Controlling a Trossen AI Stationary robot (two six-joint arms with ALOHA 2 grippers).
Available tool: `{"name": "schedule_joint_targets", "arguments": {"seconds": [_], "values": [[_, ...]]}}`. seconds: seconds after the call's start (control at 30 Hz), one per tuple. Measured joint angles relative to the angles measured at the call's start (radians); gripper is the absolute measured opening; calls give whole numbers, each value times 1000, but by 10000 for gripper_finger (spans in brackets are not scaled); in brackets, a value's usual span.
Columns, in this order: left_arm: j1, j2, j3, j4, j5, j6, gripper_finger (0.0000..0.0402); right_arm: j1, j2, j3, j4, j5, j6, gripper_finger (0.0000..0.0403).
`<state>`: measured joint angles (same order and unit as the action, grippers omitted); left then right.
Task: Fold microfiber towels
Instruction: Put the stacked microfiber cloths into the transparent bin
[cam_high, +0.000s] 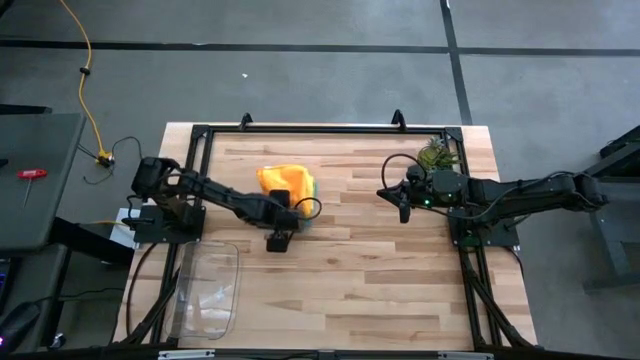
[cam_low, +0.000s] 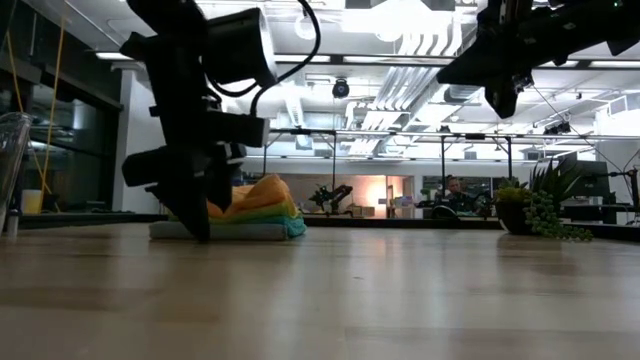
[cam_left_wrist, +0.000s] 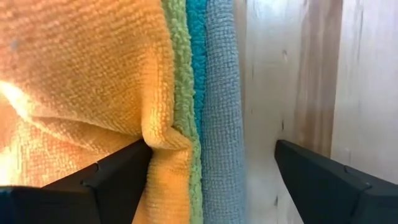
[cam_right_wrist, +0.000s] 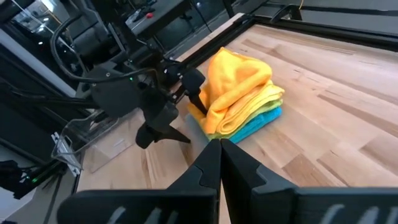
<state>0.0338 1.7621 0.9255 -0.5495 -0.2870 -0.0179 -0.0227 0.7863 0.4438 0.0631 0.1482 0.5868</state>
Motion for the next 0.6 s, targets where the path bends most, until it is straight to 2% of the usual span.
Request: {"name": "schedule_joint_targets", "arguments": {"seconds": [0.13, 0.27, 0.43, 0.6], "values": [[-23, 17, -8, 19, -114, -39, 324, 15, 0, 0, 0, 0, 19, 0], [-30, 29, -15, 89, -214, -38, 286, 35, 0, 0, 2, 2, 19, 0], [-17, 55, -13, 94, -222, -56, 221, 58, 0, 0, 1, 13, 41, 0], [-16, 71, -12, 98, -249, -58, 177, 82, 0, 0, 2, 16, 45, 0]]}}
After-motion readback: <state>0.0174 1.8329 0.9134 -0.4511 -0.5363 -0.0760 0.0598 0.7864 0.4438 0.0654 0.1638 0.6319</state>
